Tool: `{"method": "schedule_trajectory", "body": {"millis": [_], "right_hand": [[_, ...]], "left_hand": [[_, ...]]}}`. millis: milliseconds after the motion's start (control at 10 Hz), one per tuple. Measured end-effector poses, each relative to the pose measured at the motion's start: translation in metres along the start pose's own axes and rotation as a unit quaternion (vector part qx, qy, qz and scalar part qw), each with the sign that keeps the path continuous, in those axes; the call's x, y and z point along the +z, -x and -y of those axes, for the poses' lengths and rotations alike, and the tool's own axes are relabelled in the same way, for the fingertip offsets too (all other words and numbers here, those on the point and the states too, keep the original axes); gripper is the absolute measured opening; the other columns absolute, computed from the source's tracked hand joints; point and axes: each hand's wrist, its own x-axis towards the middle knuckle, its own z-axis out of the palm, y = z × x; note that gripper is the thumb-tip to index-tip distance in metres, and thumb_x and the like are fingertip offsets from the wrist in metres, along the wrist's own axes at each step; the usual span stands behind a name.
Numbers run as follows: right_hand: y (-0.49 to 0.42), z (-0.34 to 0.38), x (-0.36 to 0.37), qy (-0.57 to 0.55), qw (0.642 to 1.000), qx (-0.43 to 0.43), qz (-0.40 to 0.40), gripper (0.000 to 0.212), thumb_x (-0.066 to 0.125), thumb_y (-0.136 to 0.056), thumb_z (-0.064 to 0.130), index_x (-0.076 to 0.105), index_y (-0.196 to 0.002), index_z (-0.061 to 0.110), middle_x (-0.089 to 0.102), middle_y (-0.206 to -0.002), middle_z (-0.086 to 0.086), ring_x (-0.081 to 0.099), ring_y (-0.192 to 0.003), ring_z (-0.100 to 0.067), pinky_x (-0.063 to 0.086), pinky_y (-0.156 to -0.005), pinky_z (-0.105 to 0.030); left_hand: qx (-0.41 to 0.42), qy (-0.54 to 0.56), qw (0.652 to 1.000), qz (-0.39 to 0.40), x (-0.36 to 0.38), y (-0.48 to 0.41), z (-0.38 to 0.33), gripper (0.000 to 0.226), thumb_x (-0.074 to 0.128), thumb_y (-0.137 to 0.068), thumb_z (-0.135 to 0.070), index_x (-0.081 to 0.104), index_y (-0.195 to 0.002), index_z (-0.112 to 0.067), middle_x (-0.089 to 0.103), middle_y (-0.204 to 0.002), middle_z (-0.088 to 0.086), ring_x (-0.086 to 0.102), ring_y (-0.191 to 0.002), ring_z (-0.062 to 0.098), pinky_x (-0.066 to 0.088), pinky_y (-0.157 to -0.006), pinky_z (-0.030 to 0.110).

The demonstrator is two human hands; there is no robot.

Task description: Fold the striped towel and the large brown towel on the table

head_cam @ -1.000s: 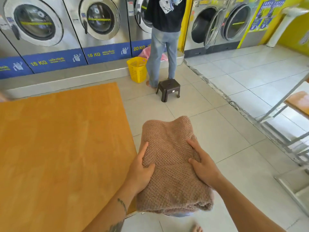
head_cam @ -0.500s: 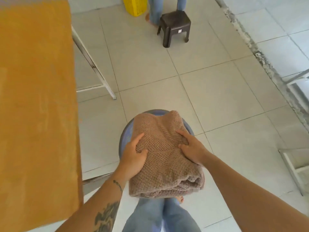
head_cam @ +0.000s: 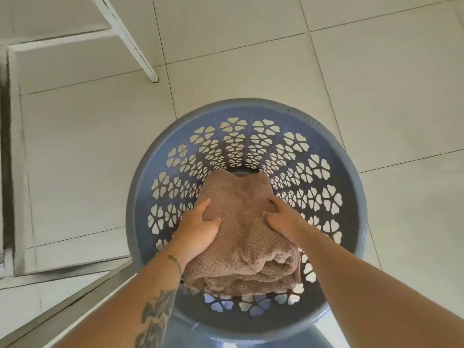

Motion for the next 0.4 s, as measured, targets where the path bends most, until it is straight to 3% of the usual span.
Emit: {"method": "schedule_trajectory", "body": {"millis": [100, 200, 300, 400], "right_hand": [[0.005, -0.010, 0.010, 0.049, 0.998, 0.029, 0.032, 0.061, 0.044, -0.096, 0.025, 0.027, -0.154, 0.030, 0.044, -0.149, -0.014, 0.052, -0.127, -0.032, 0.044, -0.102, -0.036], [0.026, -0.011, 0.009, 0.073, 0.996, 0.024, 0.042, 0.055, 0.040, -0.099, 0.024, 0.031, -0.153, 0.028, 0.050, -0.144, -0.014, 0.060, -0.117, -0.029, 0.051, -0.094, -0.037], [0.074, -0.001, -0.004, 0.078, 0.995, -0.001, 0.055, 0.048, 0.040, -0.099, 0.021, 0.043, -0.147, 0.023, 0.058, -0.136, -0.011, 0.064, -0.101, -0.021, 0.053, -0.089, -0.036], [0.112, 0.011, -0.018, 0.109, 0.993, 0.000, 0.039, 0.041, 0.040, -0.101, 0.020, 0.048, -0.141, 0.011, 0.059, -0.132, -0.016, 0.054, -0.095, -0.020, 0.048, -0.085, -0.034]], "left_hand": [[-0.018, -0.103, 0.993, 0.050, 0.011, 0.005, 0.013, 0.057, 0.047, -0.102, -0.035, 0.028, -0.155, -0.032, 0.020, -0.159, 0.007, 0.053, -0.086, 0.006, 0.042, -0.060, 0.010], [-0.003, -0.162, 0.985, 0.061, 0.013, 0.023, 0.019, 0.056, 0.039, -0.103, -0.039, 0.025, -0.156, -0.031, 0.012, -0.161, 0.007, 0.054, -0.116, 0.019, 0.045, -0.083, 0.020], [0.022, -0.204, 0.978, 0.042, 0.007, 0.064, 0.018, 0.058, 0.040, -0.098, -0.036, 0.028, -0.155, -0.027, 0.017, -0.160, 0.006, 0.054, -0.122, 0.026, 0.050, -0.098, 0.035], [0.030, -0.236, 0.970, 0.047, -0.002, 0.093, 0.009, 0.061, 0.045, -0.092, -0.027, 0.037, -0.151, -0.023, 0.028, -0.156, 0.008, 0.052, -0.126, 0.026, 0.048, -0.102, 0.040]]}}
